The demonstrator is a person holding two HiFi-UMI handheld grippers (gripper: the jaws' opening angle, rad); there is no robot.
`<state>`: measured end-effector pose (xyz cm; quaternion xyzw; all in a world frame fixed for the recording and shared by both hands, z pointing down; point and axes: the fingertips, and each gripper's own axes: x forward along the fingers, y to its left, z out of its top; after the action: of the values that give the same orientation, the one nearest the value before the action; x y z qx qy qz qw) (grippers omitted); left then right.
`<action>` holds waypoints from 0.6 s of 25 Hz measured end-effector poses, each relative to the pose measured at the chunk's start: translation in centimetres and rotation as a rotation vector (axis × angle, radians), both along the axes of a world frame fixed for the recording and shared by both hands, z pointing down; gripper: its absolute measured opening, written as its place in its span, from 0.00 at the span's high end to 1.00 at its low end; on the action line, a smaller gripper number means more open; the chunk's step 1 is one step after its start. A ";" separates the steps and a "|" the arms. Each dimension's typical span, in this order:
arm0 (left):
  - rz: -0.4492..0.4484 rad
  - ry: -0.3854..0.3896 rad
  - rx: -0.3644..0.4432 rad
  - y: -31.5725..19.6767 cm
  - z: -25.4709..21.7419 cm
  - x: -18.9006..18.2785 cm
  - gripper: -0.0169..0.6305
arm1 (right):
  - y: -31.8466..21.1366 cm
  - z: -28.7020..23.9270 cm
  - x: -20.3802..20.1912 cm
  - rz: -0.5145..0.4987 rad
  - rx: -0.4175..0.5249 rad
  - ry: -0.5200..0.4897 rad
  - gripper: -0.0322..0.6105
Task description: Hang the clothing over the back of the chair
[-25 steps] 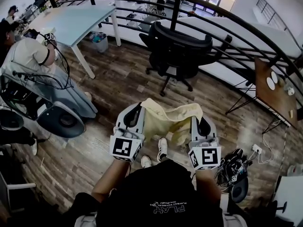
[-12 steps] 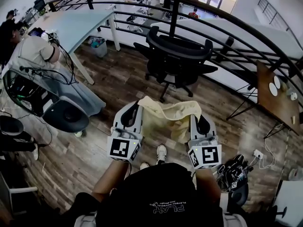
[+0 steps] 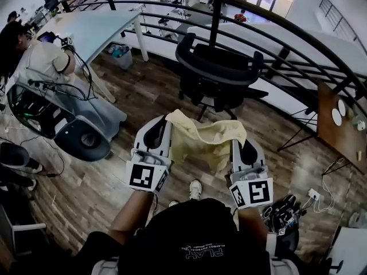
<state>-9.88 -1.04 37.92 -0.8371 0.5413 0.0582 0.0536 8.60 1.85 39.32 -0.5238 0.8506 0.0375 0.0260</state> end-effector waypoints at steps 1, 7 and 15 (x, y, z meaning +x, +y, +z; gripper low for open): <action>-0.006 0.001 0.005 -0.4 -0.1 0.0 0.95 | -0.4 -0.1 0.1 -0.005 0.005 -0.001 0.91; -0.037 -0.007 0.018 -3.2 -1.6 1.2 0.95 | -3.4 -1.4 1.3 -0.043 0.015 -0.009 0.91; -0.077 -0.054 0.035 -5.2 -2.8 2.3 0.95 | -5.8 -2.8 2.5 -0.092 0.042 -0.009 0.91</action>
<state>-7.58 -6.26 35.13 -0.8160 0.5702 0.0427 0.0849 11.14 -3.90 36.52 -0.4836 0.8727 0.0521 0.0424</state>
